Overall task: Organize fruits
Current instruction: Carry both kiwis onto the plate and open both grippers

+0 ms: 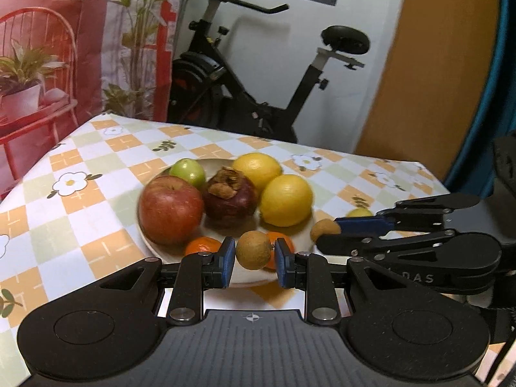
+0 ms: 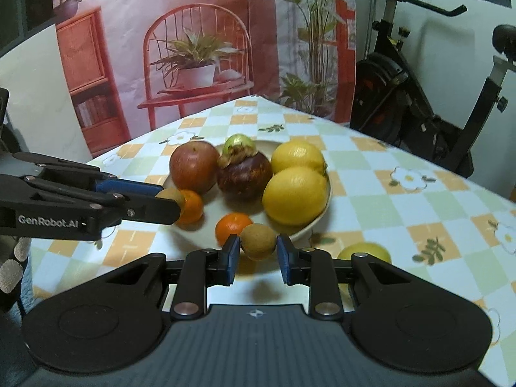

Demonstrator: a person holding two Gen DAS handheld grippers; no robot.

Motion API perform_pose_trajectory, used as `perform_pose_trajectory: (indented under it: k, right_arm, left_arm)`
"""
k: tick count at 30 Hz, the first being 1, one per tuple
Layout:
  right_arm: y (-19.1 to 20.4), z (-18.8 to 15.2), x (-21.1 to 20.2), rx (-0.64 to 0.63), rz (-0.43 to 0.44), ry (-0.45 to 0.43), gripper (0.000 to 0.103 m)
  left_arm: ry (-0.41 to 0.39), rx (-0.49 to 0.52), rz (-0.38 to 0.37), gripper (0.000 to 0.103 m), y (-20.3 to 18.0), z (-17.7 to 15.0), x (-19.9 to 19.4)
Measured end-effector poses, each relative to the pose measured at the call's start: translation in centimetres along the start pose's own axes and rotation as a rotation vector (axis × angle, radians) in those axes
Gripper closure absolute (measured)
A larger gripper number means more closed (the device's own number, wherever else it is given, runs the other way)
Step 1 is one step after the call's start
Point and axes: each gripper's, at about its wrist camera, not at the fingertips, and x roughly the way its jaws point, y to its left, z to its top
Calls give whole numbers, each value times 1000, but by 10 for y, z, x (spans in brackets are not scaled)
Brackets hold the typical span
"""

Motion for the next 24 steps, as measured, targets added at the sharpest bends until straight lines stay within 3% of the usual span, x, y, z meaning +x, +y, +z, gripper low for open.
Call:
perform_pose_trajectory:
  k: [12,24]
  right_arm:
    - [2,11,31,-36,-69,36,75]
    - [-3,9,31,4,-82,32,74]
  left_arm:
    - [38,48,13,75,1,0,13]
    - [75,46,-4,75,2,-2,17]
